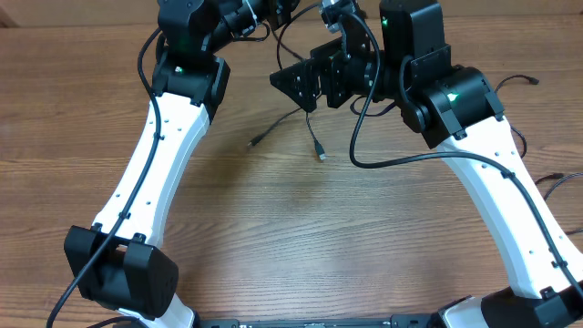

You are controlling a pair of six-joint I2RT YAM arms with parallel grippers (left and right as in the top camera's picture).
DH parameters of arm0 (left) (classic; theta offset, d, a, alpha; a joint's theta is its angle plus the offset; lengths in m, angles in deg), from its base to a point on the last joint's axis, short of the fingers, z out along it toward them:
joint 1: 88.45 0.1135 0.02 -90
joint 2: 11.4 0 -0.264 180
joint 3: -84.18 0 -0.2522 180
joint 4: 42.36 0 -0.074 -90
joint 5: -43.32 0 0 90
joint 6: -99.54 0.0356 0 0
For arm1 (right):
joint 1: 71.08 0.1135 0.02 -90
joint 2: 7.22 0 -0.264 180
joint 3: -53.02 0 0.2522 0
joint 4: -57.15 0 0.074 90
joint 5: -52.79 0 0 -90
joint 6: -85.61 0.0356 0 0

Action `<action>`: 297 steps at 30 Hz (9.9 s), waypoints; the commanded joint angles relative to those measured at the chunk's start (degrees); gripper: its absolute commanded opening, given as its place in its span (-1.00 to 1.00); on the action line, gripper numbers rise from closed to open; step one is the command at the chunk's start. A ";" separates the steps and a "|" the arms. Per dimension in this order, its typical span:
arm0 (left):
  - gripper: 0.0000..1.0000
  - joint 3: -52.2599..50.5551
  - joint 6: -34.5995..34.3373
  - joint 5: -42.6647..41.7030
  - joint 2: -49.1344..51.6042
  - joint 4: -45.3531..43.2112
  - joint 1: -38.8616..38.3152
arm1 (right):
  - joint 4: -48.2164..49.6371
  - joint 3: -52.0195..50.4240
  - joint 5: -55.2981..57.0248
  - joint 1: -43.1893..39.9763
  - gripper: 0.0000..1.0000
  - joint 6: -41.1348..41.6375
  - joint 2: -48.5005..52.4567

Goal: Untangle cables

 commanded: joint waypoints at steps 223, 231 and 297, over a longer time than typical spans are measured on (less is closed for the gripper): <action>-0.92 1.33 90.79 18.49 -2.25 96.26 4.13 | -16.72 -28.30 38.42 -49.57 -0.93 36.33 7.85; -0.92 1.33 90.14 18.49 -2.25 96.24 4.13 | -24.90 -1.31 37.68 -58.34 -0.93 30.97 7.50; 0.31 1.33 79.45 28.87 -2.25 93.15 7.85 | -2.40 -41.51 21.05 -6.12 0.82 28.30 9.16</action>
